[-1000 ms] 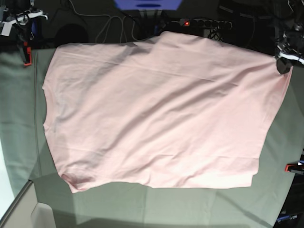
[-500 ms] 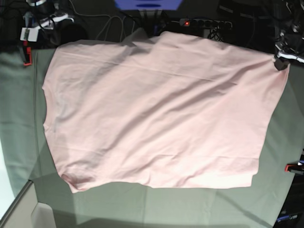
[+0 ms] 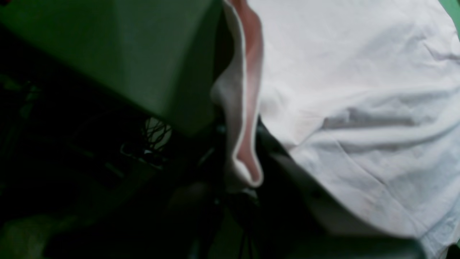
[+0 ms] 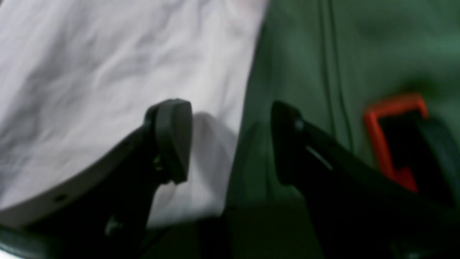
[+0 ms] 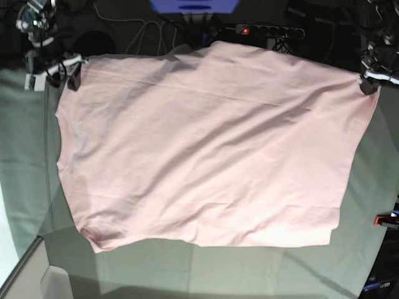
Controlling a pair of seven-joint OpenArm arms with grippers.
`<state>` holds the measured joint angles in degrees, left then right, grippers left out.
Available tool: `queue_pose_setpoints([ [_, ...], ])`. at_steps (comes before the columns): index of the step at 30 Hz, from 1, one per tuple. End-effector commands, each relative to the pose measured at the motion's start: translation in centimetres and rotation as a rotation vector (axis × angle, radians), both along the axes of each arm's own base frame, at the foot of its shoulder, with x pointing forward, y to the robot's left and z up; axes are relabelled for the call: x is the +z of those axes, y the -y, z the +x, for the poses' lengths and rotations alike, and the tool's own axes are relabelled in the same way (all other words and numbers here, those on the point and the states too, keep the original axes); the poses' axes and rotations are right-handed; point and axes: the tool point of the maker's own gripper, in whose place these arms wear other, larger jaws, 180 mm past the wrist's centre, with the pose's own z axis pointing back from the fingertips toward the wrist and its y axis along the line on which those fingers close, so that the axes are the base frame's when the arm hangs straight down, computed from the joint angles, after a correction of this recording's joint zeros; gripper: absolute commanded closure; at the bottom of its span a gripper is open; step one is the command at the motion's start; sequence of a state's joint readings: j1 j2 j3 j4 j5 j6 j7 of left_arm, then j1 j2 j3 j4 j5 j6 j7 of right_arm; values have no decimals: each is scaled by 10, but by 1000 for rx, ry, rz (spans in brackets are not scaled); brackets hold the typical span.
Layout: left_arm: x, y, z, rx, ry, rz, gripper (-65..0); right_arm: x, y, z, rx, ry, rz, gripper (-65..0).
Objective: Layout the t-shirt on the table in an organized manner, then fold the t-shirt properly
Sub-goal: 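Hold the shirt corners with both grippers and tug to straighten it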
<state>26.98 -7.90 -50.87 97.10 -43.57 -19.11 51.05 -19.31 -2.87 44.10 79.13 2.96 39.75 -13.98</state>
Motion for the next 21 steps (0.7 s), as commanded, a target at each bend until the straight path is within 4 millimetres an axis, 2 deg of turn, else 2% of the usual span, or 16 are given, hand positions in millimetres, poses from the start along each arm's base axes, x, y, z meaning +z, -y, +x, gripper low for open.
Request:
queue_pose_setpoints([
  [1,10,-6,5,-5,28,23,-1,7,13,5,-10,25,-30,-353],
  [3,10,-6,5,-5,28,23,-1,2,17,12,-14,13,-42,-353],
  [8,12,-5,10,-2,44,21,-1,0,21,8,-16,-12,-68,-353],
  [15,14,-6,13,-2,51,22,-1,-13,11,-48,-60,-77,-5,-356],
  [19,17,-7,20,-3,68,26,-1,-15,6,-67,-85,-86,32,-357],
  [21,18,-7,20,-3,70,26,-1,-17,0,-69,-91,-87,46,-357],
])
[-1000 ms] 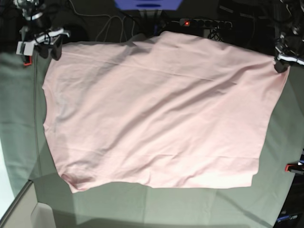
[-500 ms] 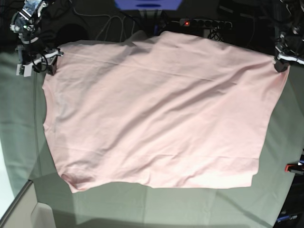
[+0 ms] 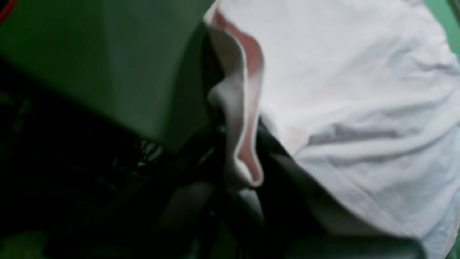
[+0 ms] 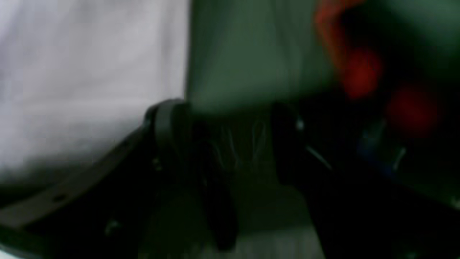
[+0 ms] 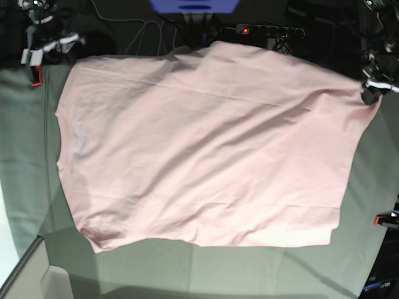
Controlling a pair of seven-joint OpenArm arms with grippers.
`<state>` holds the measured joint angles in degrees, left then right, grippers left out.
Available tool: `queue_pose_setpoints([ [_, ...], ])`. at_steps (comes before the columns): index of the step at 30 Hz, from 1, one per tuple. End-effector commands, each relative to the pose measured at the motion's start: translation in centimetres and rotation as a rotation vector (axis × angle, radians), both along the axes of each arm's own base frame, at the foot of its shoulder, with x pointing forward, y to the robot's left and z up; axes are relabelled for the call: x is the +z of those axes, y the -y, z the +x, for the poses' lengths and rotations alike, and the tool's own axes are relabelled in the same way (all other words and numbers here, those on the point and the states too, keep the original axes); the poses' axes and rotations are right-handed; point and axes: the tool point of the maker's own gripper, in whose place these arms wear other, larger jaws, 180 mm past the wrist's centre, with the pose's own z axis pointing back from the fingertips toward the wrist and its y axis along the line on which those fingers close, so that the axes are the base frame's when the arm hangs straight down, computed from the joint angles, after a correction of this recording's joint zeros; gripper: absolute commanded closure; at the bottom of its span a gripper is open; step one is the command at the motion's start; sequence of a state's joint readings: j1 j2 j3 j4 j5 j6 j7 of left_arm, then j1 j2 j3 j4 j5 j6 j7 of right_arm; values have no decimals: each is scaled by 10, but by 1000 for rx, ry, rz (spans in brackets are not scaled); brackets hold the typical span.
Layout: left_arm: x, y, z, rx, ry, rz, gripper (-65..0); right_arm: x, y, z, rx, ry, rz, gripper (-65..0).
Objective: Layout the t-shirt on the table in an organized manner, then fold the t-shirt properly
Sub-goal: 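Hold the shirt corners with both grippers and tug to straighten it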
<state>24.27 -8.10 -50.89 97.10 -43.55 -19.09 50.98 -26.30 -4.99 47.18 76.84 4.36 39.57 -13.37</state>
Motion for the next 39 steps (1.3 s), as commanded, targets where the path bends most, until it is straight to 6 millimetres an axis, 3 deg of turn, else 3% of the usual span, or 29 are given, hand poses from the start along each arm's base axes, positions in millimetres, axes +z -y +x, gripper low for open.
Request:
queue_pose_setpoints([
  [1,9,-5,2,-2,22,22,-1,7,2,6,-1,40,-4,-357],
  [5,13,-6,9,-1,41,23,-1,10,-7,18,31,60,2,-357],
  [13,14,-5,12,-1,48,22,-1,51,-17,44,94,158,-69,-356],
  [17,14,-5,12,0,48,21,-1,56,-20,49,100,173,-73,-357],
  [21,14,-5,12,0,48,21,-1,49,-21,58,92,178,-53,-357],
  [27,14,-5,12,0,48,21,-1,24,-21,48,75,126,-4,-357],
  [36,15,-6,13,1,51,22,-1,5,-26,36,72,80,40,-352],
  [39,17,-6,18,2,65,22,-1,6,-32,47,137,83,39,-302],
])
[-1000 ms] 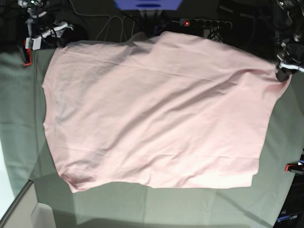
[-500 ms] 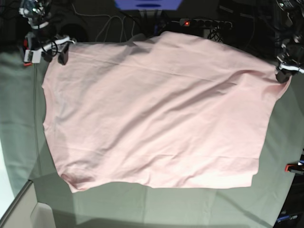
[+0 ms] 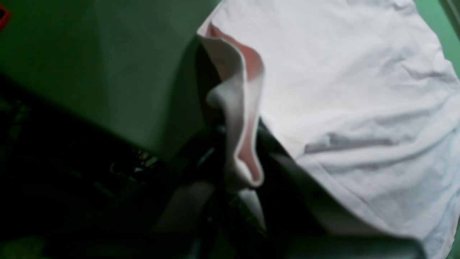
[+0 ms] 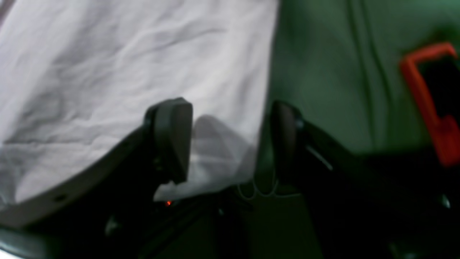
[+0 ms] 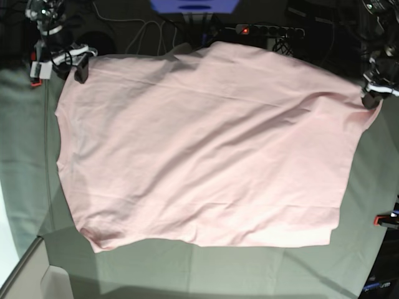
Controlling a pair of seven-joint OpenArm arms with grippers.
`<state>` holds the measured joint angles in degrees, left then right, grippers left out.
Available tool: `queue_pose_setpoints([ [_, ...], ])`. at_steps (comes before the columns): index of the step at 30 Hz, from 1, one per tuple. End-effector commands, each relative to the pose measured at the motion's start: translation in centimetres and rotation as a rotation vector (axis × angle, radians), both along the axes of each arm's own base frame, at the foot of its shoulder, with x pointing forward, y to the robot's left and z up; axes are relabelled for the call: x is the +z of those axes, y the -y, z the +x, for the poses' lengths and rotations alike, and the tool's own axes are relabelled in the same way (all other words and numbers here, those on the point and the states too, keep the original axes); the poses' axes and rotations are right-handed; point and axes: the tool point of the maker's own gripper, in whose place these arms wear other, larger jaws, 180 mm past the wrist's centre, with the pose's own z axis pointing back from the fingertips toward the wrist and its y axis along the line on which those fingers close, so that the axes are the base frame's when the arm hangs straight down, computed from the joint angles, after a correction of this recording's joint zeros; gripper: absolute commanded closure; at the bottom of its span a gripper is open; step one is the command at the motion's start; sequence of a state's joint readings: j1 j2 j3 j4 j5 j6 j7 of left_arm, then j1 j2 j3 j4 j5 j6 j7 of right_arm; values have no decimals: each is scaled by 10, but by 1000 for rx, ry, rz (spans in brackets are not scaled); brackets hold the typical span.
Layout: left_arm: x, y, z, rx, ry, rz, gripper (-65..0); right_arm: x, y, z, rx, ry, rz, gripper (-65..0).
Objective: Layout the t-shirt on the table in an organized manner, then fold the t-shirt properly
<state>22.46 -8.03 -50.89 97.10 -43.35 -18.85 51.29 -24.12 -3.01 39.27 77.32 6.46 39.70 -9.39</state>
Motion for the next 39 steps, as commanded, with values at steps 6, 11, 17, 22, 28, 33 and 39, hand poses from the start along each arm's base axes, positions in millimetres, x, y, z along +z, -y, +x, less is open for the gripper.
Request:
queue_pose_setpoints([
  [6,19,-6,15,-2,65,29,-1,-3,-17,20,120,-28,-2,0],
  [11,26,-6,26,2,97,29,-1,19,6,63,138,55,-65,0],
  [17,51,-7,65,10,209,21,-1,58,28,133,166,164,-136,0],
  [22,71,-7,100,1,264,68,-1,88,41,184,184,188,-194,0],
  [28,71,8,136,-54,253,105,-1,92,40,237,195,169,-209,0],
  [33,60,9,145,-48,235,70,-1,76,33,276,211,136,-142,0],
  [39,58,7,144,-47,225,71,-1,82,33,297,243,126,-178,-62],
])
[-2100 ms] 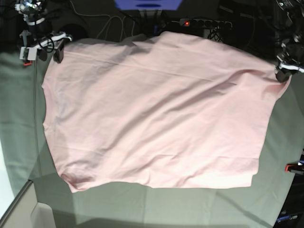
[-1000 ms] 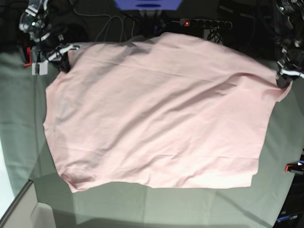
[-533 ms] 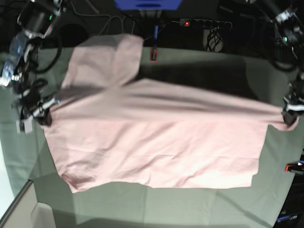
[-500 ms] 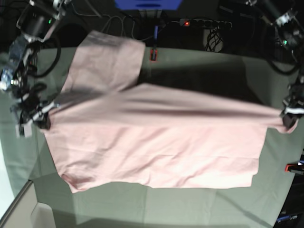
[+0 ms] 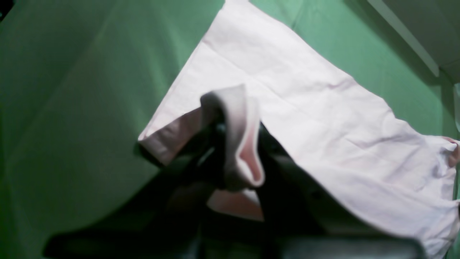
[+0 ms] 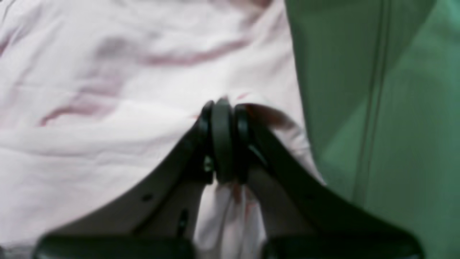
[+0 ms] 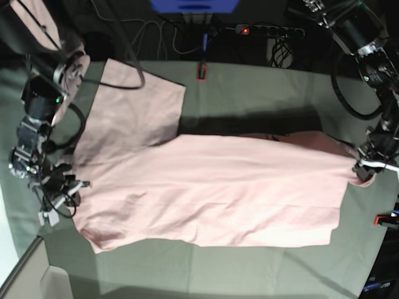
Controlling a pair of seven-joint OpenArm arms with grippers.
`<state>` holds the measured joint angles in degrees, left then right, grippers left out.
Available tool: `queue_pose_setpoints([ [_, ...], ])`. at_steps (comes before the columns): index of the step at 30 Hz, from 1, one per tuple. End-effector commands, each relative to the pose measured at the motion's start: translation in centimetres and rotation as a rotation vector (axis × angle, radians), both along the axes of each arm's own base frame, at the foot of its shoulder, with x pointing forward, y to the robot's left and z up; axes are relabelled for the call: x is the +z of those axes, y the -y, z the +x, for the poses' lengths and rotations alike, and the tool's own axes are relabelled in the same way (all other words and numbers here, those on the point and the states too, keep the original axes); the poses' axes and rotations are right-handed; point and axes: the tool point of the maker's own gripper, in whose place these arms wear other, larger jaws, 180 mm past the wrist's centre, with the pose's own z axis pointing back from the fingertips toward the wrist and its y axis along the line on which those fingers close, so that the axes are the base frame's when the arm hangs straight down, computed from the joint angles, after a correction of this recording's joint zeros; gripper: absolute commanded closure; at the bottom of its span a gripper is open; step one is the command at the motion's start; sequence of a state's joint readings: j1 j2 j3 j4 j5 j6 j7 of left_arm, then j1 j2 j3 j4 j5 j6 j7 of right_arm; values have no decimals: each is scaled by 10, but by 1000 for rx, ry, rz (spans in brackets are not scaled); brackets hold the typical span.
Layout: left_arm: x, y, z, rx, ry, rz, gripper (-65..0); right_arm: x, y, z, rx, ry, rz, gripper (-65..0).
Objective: Layout the t-shirt on the table in an organized manner, then fold the t-shirt properly
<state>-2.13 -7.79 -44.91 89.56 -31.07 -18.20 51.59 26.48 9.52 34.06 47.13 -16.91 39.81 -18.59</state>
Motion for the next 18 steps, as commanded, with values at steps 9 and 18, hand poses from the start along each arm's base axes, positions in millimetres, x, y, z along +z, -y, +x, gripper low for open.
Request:
queue_pose_setpoints([
  [9,17,-7,7,5,53,21,-1,26,31,-13,-57,91,-70,-388],
  [18,15,-6,5,8,52,15,-1,-6,8,-96,-105,56,-56,-395],
])
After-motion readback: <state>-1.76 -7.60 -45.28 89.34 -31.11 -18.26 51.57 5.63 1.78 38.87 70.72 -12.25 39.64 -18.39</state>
